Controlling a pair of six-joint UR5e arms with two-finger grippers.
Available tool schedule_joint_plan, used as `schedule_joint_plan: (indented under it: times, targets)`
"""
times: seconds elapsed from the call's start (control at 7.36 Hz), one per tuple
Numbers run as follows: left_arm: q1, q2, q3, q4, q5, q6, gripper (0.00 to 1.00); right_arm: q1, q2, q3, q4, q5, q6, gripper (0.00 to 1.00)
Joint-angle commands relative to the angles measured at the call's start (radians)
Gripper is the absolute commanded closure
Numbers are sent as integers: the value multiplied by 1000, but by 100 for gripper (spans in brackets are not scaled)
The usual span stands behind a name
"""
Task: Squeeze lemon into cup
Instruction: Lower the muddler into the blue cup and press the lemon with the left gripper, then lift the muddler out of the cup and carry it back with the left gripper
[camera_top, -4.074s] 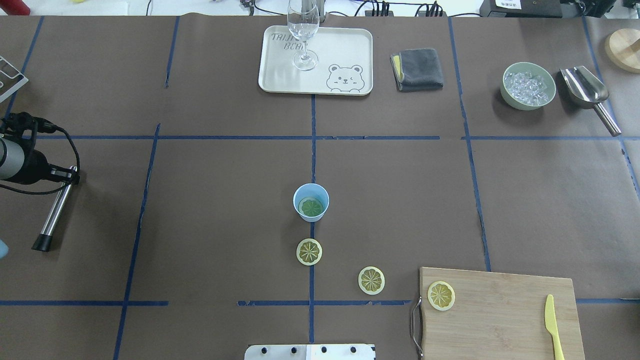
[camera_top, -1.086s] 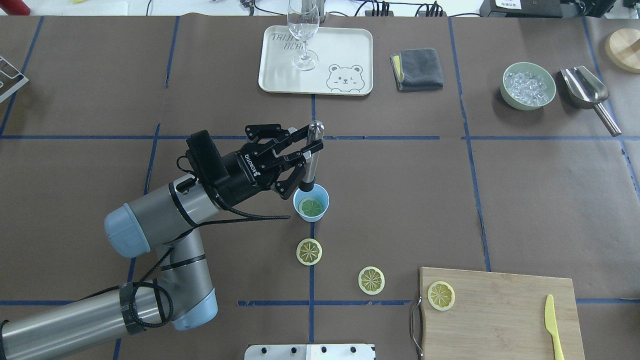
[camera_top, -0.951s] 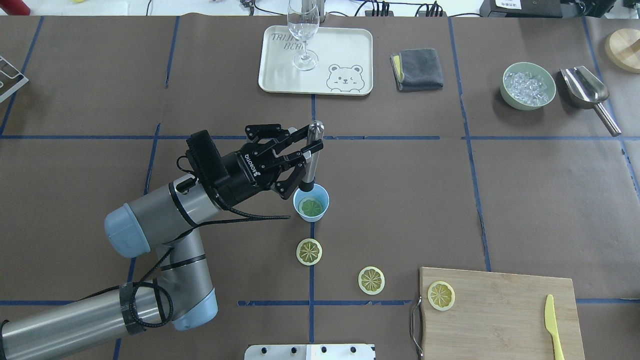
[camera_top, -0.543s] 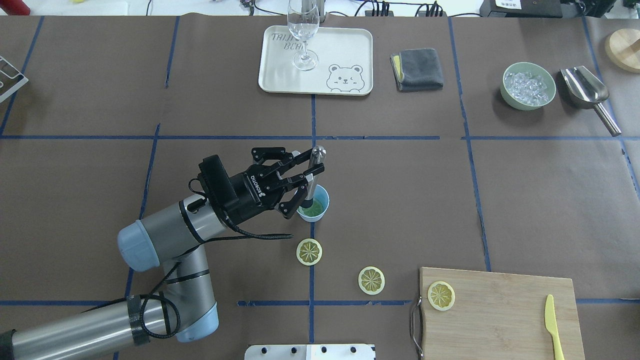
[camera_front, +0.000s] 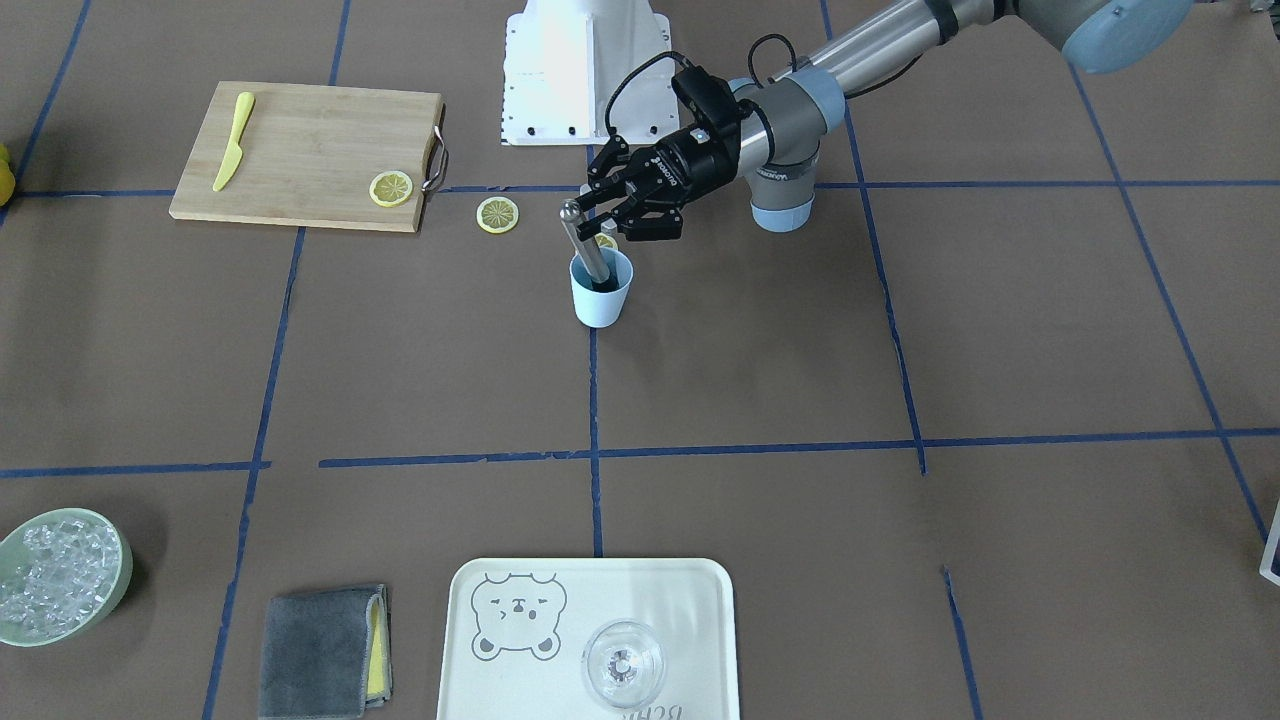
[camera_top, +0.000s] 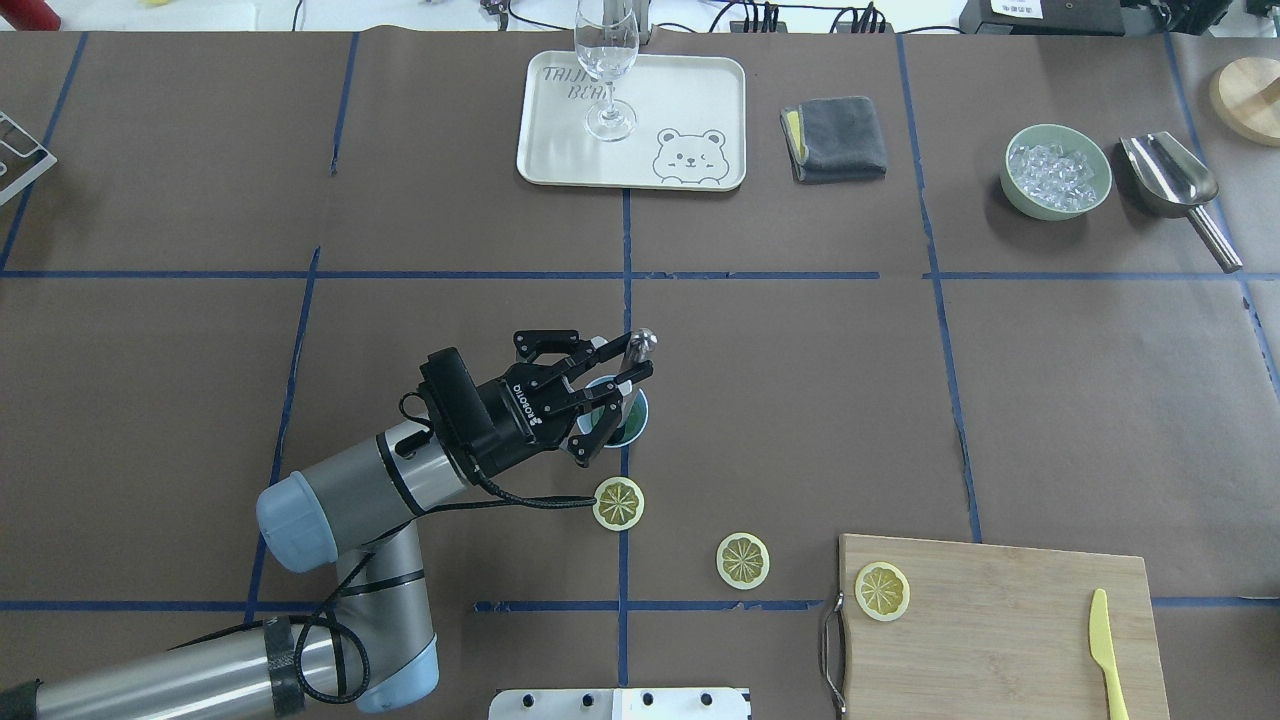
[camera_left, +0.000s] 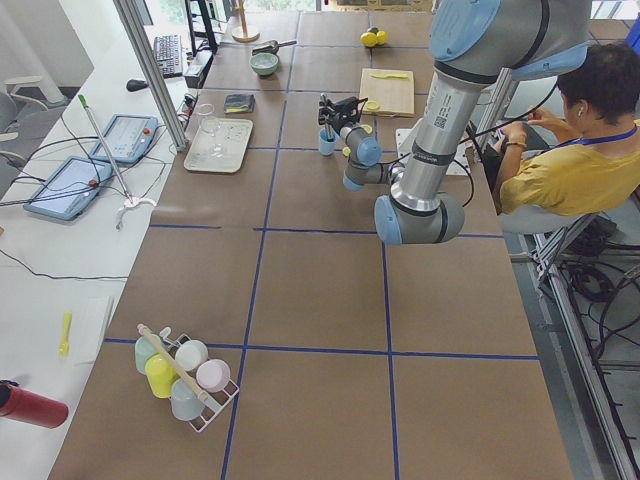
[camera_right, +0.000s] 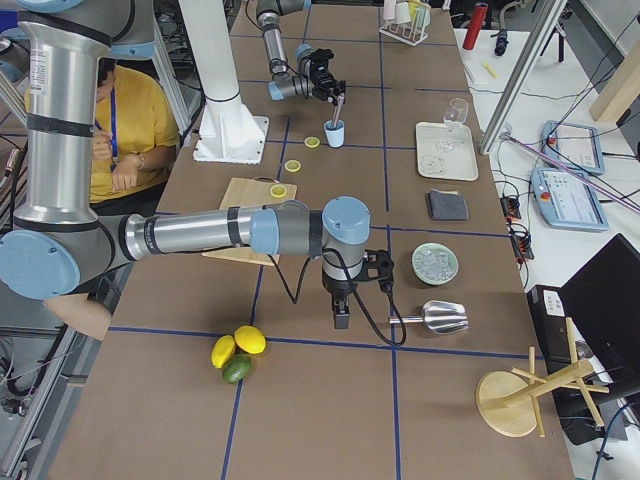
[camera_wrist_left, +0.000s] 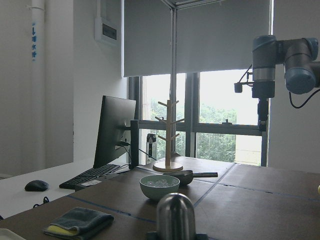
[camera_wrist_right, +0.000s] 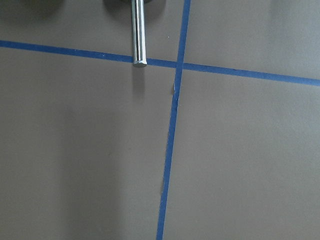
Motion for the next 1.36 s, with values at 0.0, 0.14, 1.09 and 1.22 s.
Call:
schedule_joint_plan:
  times: [0.0, 0.14, 1.09, 1.22]
  targets:
    - [-14, -23, -17, 0, -2, -1, 100, 0, 1, 0, 0, 0, 0, 0]
    - [-32, -23, -52, 0, -8, -2, 100, 0, 1, 0, 0, 0, -1, 0]
    - [-193, -12, -468, 731, -16, -70, 100, 0, -2, 0, 0, 3, -1, 0]
    - [-241, -11, -469, 874, -65, -72, 100, 0, 0, 0, 0, 3, -1, 0]
